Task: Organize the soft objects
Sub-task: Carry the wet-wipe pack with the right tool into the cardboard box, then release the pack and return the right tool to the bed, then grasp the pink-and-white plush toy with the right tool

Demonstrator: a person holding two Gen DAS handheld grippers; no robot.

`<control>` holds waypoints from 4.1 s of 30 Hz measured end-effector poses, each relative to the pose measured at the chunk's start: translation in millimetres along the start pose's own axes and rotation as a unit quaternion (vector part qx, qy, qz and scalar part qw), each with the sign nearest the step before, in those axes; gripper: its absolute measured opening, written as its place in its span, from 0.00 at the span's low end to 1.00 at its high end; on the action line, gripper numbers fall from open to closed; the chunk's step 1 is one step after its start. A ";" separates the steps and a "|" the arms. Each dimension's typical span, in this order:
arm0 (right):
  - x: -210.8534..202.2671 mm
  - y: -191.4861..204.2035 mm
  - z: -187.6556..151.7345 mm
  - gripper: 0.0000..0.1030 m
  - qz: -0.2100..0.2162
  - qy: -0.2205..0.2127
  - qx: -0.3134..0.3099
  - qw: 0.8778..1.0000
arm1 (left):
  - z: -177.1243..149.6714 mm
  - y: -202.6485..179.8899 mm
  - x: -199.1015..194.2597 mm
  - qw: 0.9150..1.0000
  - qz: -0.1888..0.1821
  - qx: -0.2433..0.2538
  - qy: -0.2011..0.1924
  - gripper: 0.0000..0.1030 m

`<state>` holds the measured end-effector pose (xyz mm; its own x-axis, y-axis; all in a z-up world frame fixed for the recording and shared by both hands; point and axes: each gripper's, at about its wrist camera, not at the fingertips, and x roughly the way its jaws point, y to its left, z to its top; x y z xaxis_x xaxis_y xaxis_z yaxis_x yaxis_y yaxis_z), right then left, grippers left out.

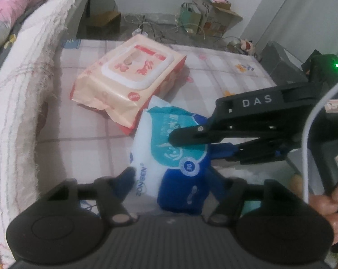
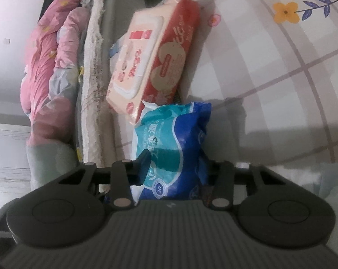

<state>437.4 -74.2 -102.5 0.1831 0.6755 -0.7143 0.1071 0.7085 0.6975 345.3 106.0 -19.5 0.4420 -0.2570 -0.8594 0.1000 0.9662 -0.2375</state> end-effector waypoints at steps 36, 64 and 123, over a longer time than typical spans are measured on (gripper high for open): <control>-315.3 -225.0 -70.8 0.37 0.046 -0.158 0.073 0.984 | -79.9 -333.0 -2.1 0.974 -0.156 0.161 0.031 0.64; -280.8 -249.0 -79.0 0.58 -0.144 0.012 -0.113 0.983 | -129.7 -208.7 -82.1 0.992 -0.080 0.083 -0.051 0.67; -136.1 36.8 -173.8 0.61 0.037 0.023 -0.244 0.969 | -218.4 -19.0 -126.4 0.979 0.047 -0.100 -0.174 0.80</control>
<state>246.5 -104.5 10.4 0.1286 0.7286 -0.6727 -0.3818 0.6625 0.6445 92.9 115.9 -5.2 0.7211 -0.1117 -0.6838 -0.1162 0.9534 -0.2783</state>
